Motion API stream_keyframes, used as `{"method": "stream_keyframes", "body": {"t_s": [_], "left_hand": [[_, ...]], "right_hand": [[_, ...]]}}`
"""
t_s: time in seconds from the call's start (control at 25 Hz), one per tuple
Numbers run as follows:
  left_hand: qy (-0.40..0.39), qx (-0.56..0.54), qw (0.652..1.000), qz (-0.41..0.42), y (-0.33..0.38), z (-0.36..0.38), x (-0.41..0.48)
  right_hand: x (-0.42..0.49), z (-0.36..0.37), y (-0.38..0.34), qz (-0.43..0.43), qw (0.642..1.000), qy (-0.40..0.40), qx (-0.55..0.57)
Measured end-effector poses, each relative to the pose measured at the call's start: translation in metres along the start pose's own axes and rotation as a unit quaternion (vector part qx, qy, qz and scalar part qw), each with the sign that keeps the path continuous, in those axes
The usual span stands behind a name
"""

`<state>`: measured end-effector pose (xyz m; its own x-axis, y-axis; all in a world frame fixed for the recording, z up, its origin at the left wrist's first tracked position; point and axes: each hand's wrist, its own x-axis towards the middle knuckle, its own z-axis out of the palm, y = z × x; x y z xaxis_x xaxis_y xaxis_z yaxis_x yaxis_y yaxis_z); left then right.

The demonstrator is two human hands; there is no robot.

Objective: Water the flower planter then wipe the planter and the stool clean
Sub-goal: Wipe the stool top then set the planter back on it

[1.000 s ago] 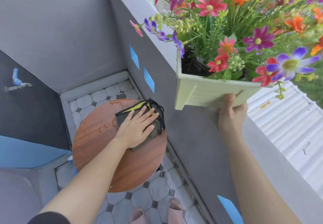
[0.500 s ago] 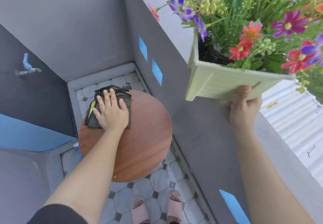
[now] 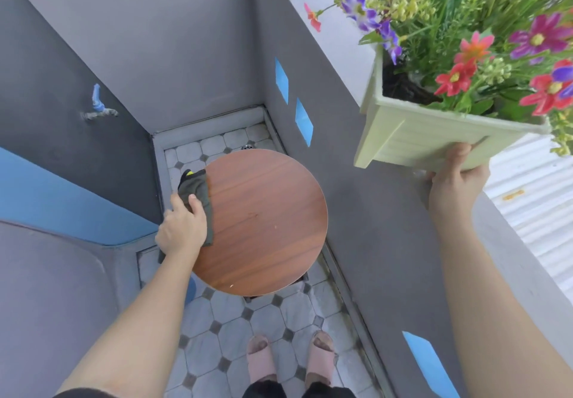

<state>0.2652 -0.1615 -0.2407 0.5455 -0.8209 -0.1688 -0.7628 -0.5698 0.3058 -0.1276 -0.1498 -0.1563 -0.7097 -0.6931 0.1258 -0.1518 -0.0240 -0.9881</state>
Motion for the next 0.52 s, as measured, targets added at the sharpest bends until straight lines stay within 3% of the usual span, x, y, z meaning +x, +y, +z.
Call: {"method": "stream_keyframes", "body": {"t_s": [0.28,0.52], "left_hand": [[-0.022,0.106,0.992,0.062,-0.04,-0.03,-0.005],[0.028,-0.069,0.989,-0.126,-0.05,-0.072,-0.013]], "right_hand": [[-0.002,0.0,-0.004,0.022,1.0,0.002,0.005],[-0.006,-0.001,-0.014,0.032,0.999,-0.018,0.012]]}}
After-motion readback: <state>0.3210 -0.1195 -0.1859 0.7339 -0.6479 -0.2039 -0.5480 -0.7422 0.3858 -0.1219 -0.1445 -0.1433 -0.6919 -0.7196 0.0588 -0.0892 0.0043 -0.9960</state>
